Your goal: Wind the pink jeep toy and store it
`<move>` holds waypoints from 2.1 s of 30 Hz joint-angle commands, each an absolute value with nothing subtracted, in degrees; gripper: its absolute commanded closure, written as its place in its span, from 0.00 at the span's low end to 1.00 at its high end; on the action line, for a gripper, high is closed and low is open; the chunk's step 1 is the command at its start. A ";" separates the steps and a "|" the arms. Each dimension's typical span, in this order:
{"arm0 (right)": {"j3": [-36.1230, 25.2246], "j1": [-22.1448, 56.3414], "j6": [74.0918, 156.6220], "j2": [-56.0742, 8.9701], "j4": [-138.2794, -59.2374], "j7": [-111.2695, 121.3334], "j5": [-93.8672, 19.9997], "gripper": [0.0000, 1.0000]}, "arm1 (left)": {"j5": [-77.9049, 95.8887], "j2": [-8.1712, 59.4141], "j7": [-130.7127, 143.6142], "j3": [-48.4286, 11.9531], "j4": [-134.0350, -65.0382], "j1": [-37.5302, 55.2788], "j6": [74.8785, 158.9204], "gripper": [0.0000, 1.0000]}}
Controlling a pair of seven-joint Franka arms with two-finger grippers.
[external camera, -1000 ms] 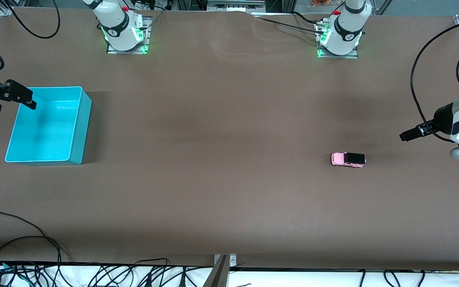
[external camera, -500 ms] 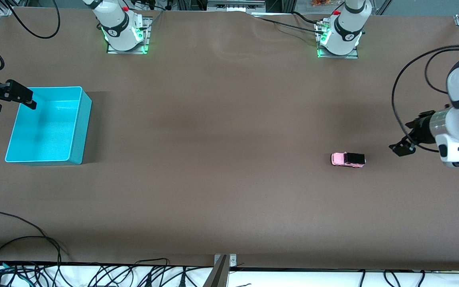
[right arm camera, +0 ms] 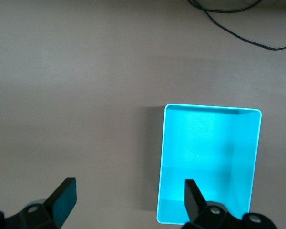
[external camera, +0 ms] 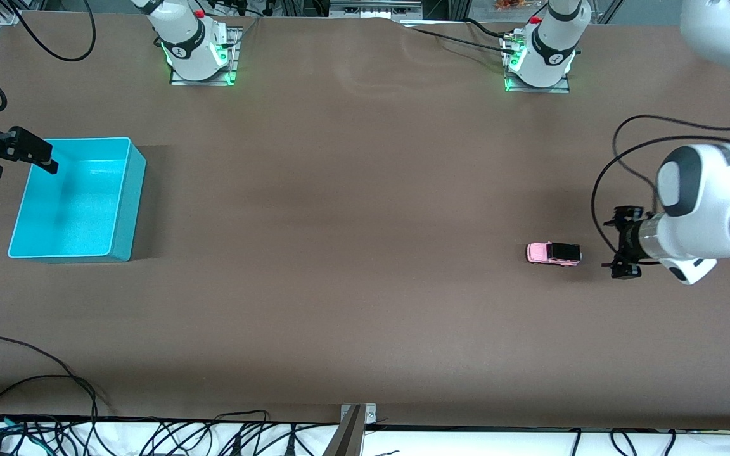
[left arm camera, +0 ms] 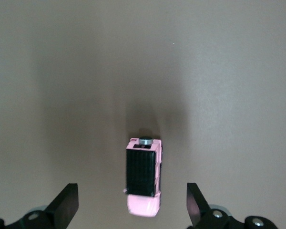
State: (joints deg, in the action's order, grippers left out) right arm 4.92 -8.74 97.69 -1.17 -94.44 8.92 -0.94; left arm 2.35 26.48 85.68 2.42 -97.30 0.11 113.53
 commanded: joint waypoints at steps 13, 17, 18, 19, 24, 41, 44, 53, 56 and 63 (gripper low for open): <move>4.83 -8.70 97.12 -1.41 -93.60 8.96 -0.97 0.00 | 1.67 27.68 90.70 0.97 -107.49 0.97 128.58 0.00; 4.83 -8.70 97.03 -1.41 -93.60 8.96 -0.97 0.00 | 1.58 28.39 90.62 0.70 -108.19 0.97 130.60 0.00; 4.83 -8.70 97.03 -1.41 -93.60 8.96 -0.97 0.00 | 1.41 28.74 90.62 0.70 -108.19 1.05 131.04 0.00; 4.83 -8.70 97.03 -1.41 -93.60 8.96 -0.97 0.00 | 1.32 29.18 90.70 0.62 -108.19 1.40 131.31 0.00; 4.83 -8.61 97.03 -1.41 -93.60 8.96 -0.97 0.00 | 1.23 30.67 90.62 0.53 -108.19 2.37 132.80 0.00; 4.75 -8.88 97.38 -1.41 -93.60 8.96 -0.97 0.00 | 0.70 31.90 89.91 0.53 -109.16 2.72 134.21 0.50; 4.83 -8.61 97.29 -1.41 -93.60 8.96 -0.88 0.00 | 0.70 31.82 89.91 0.53 -109.16 2.64 134.12 0.65; 4.92 -8.61 97.03 -1.41 -93.69 8.96 -0.88 0.00 | 0.70 30.85 89.91 0.44 -108.90 2.99 132.98 0.84; 4.92 -8.61 96.94 -1.41 -93.78 8.97 -0.88 0.00 | 0.79 29.89 90.35 0.44 -108.28 3.60 131.66 0.84; 4.83 -8.61 97.12 -1.41 -93.69 8.96 -0.97 0.00 | 0.79 28.74 97.28 0.35 -107.93 5.62 131.40 0.84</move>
State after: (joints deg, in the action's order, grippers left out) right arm 4.92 -8.74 97.65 -1.19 -94.44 8.92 -0.94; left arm 2.26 31.03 90.78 0.23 -107.83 3.74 133.12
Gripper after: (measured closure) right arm 0.000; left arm 0.489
